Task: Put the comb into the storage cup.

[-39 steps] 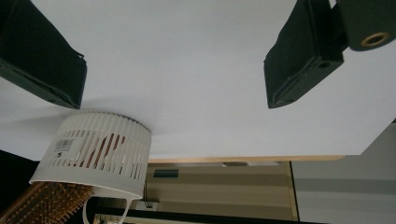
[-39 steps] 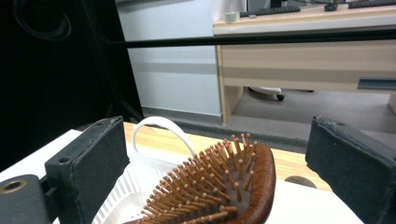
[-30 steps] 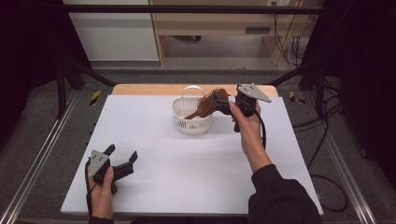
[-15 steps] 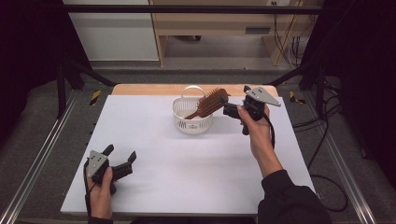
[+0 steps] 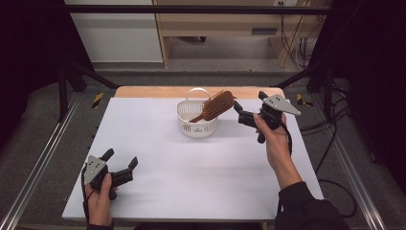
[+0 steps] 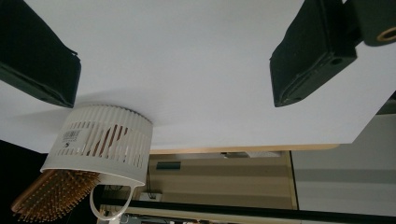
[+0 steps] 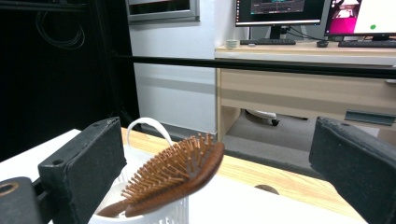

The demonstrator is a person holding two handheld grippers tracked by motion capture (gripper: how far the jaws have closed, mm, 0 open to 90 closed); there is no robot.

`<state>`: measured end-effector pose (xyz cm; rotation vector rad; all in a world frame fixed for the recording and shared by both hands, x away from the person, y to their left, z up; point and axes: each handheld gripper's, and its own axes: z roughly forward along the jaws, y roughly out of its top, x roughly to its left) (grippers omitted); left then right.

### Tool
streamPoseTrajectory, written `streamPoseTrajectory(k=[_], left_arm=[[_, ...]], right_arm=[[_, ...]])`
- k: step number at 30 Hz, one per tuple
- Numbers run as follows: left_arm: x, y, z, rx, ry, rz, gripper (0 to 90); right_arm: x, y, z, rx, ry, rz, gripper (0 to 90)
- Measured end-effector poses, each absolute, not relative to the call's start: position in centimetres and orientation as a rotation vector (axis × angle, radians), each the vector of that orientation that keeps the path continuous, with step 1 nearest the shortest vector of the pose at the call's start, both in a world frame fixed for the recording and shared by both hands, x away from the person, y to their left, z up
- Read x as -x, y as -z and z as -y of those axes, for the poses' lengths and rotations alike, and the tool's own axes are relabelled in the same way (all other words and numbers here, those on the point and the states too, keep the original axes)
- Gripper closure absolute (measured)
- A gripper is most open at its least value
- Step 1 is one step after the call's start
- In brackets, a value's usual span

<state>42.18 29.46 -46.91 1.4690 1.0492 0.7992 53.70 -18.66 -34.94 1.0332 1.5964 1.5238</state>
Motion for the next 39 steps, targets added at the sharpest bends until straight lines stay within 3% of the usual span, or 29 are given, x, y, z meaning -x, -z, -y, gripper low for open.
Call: streamPoseTrajectory(k=[39], left_arm=[[-41.4,46.7,-31.1,-1.395,-0.819,-1.11,2.5]], right_arm=[[-48.2,36.8,24.3,-1.077,-1.6,-1.567,3.1]])
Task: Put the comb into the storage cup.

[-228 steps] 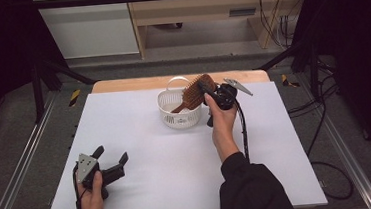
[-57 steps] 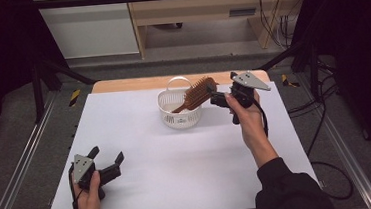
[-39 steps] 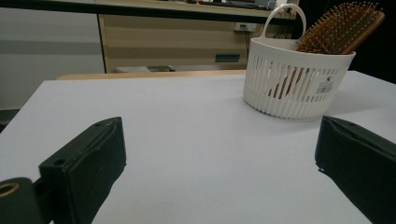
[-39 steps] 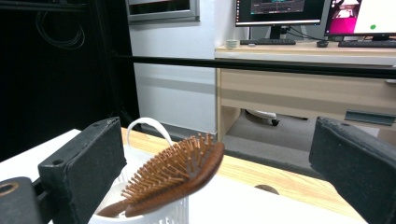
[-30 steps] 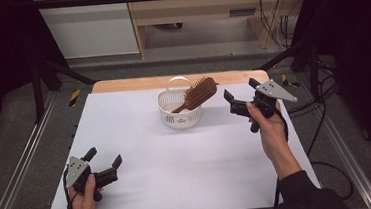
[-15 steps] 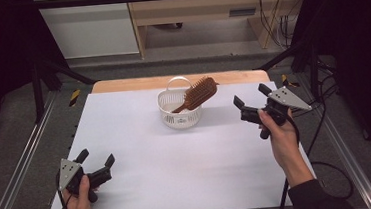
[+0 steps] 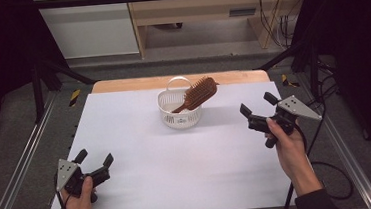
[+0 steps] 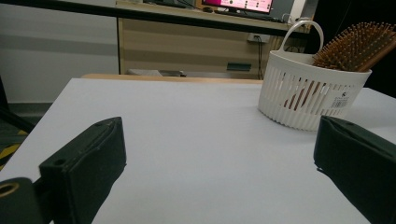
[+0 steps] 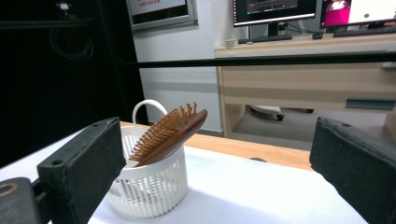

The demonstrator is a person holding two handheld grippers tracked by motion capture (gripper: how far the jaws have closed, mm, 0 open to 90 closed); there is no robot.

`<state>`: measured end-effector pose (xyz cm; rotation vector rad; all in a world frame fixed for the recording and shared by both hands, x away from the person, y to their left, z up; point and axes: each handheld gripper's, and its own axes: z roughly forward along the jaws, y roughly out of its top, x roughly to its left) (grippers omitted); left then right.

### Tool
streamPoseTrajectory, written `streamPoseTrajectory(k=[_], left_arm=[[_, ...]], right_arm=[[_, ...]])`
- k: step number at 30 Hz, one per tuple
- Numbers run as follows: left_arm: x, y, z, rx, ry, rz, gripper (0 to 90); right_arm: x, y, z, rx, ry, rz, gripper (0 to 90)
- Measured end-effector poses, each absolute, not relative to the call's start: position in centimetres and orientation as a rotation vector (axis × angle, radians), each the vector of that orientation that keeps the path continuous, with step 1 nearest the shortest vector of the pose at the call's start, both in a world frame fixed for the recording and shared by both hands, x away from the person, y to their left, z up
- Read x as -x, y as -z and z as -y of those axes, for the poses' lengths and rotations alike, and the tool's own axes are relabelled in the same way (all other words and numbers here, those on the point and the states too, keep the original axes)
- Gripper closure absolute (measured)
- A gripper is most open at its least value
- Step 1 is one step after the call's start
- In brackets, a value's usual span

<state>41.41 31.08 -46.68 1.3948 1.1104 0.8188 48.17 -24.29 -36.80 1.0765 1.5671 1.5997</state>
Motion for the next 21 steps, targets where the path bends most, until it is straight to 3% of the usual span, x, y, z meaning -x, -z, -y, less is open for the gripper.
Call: streamPoseTrajectory(k=[21], left_arm=[[-40.9,46.5,-31.2,-1.433,-0.806,-1.079,3.3]], right_arm=[[-45.5,39.5,26.9,-1.07,-1.494,-1.581,1.9]])
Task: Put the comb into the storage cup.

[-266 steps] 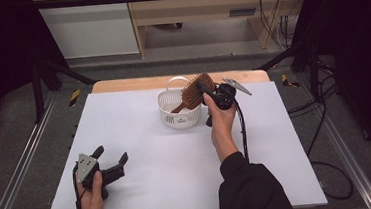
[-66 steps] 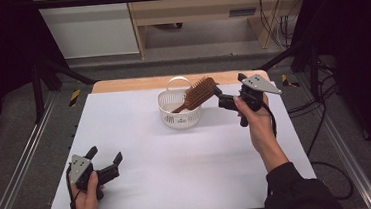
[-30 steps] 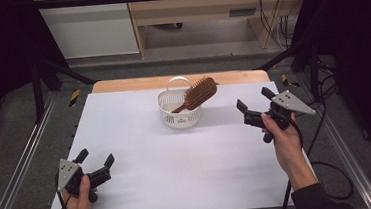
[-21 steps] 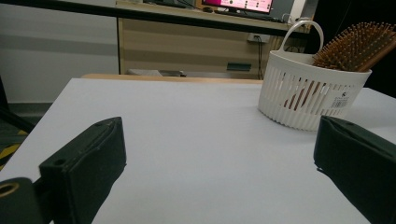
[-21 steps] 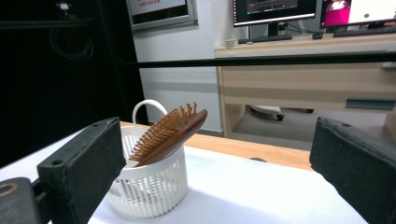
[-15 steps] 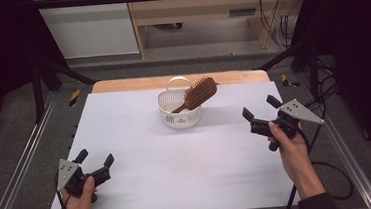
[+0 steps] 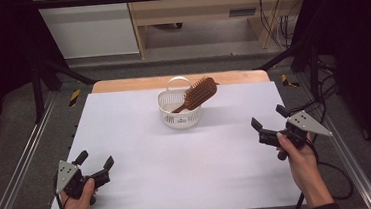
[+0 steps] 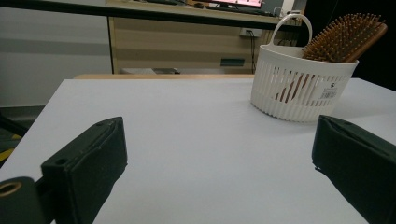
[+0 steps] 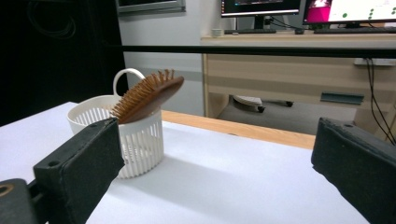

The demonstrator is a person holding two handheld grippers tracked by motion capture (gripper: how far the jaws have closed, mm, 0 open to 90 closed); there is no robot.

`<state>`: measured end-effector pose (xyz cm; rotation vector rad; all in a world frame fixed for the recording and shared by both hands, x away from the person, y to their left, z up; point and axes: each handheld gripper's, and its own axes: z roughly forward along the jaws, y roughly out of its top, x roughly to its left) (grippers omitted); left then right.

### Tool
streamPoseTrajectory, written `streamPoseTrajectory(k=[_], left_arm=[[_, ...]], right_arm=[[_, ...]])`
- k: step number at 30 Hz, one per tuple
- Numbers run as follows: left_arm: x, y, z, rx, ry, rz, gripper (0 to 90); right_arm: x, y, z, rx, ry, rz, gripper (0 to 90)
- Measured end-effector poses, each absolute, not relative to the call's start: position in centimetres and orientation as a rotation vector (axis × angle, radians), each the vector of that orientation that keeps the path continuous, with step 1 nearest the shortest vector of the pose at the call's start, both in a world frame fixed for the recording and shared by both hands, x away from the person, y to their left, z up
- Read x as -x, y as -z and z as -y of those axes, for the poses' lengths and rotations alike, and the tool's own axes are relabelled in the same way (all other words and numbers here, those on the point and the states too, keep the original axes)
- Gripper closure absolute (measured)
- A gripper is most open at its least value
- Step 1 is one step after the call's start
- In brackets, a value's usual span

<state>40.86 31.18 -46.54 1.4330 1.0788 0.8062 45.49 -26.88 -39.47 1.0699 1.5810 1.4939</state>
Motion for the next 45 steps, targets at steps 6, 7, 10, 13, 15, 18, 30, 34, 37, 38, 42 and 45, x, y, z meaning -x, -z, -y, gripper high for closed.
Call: streamPoseTrajectory(k=[6,7,10,13,15,18,30,34,37,38,42,45], left_arm=[[-40.6,46.6,-31.3,-1.435,-0.808,-1.072,3.3],[-40.5,46.6,-31.3,-1.437,-0.807,-1.07,3.3],[-40.3,46.8,-31.3,-1.444,-0.794,-1.066,3.0],[-40.1,46.7,-31.3,-1.439,-0.802,-1.056,3.0],[-40.0,46.6,-31.3,-1.44,-0.806,-1.052,2.9],[-40.0,46.7,-31.3,-1.441,-0.802,-1.057,2.9],[-39.8,46.6,-31.5,-1.424,-0.819,-1.063,2.7],[-39.9,46.7,-31.2,-1.436,-0.811,-1.055,2.4],[-39.9,46.7,-31.1,-1.443,-0.808,-1.041,2.3],[-39.9,46.7,-31.0,-1.446,-0.808,-1.038,2.3],[-39.9,46.7,-30.8,-1.454,-0.798,-1.023,2.3],[-39.9,46.6,-30.7,-1.459,-0.793,-1.012,2.3]], right_arm=[[-44.7,41.0,27.7,-1.101,-1.476,-1.582,1.8],[-44.6,41.3,27.9,-1.106,-1.475,-1.586,1.8],[-44.2,42.2,28.2,-1.132,-1.476,-1.587,1.9],[-43.8,43.0,28.4,-1.14,-1.462,-1.592,1.9],[-43.5,43.4,28.5,-1.137,-1.461,-1.602,1.9],[-43.0,44.0,28.4,-1.134,-1.448,-1.62,2.0],[-42.3,45.9,28.4,-1.145,-1.472,-1.653,2.8],[-42.1,46.2,28.3,-1.129,-1.468,-1.659,2.8],[-42.0,46.5,28.0,-1.112,-1.469,-1.668,2.9],[-42.0,46.6,27.9,-1.107,-1.469,-1.67,2.9],[-41.9,46.9,27.6,-1.101,-1.476,-1.68,3.2],[-41.9,47.1,27.4,-1.091,-1.48,-1.691,3.3]])
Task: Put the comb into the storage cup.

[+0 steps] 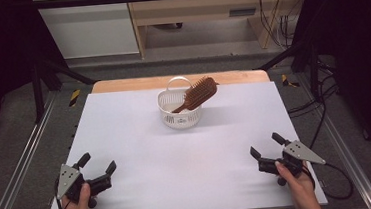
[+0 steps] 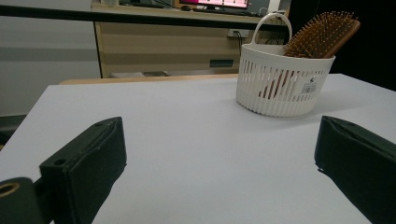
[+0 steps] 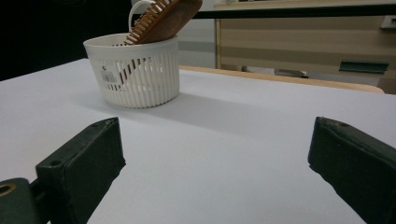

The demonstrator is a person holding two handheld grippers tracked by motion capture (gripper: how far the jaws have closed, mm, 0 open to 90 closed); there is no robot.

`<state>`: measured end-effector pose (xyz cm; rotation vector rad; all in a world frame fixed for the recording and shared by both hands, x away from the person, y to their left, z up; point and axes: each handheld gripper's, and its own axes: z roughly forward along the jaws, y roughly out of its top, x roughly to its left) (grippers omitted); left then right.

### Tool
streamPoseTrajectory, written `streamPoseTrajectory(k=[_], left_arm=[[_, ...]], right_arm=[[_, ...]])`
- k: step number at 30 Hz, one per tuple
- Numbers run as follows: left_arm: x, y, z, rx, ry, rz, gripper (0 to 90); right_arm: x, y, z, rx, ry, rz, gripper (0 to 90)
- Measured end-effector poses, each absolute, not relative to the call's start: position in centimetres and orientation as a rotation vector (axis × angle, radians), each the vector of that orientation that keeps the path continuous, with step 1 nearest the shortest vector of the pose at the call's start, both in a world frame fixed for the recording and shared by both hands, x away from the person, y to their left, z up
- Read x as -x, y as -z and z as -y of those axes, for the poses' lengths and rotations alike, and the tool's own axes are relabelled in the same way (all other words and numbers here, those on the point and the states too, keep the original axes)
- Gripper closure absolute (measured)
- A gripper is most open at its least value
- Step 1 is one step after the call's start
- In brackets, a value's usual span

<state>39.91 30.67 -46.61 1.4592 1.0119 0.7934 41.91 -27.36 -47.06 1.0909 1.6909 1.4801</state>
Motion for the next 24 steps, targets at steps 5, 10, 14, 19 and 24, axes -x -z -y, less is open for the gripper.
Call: streamPoseTrajectory(k=[5,10,14,19,24], left_arm=[[-39.9,46.6,-30.5,-1.466,-0.776,-0.996,2.3],[-39.9,46.6,-30.4,-1.47,-0.762,-0.979,2.3],[-39.9,46.5,-30.3,-1.474,-0.764,-0.968,2.3],[-39.9,46.5,-30.3,-1.473,-0.754,-0.957,2.3],[-39.9,46.5,-30.3,-1.469,-0.749,-0.948,2.3]], right_arm=[[-41.9,47.2,26.6,-1.06,-1.483,-1.707,3.3],[-42.0,47.4,25.9,-1.036,-1.481,-1.723,2.2],[-42.0,47.4,25.6,-1.038,-1.487,-1.723,2.2],[-42.2,47.3,25.2,-1.02,-1.493,-1.727,2.2],[-42.3,47.3,24.2,-0.974,-1.487,-1.74,2.3]])
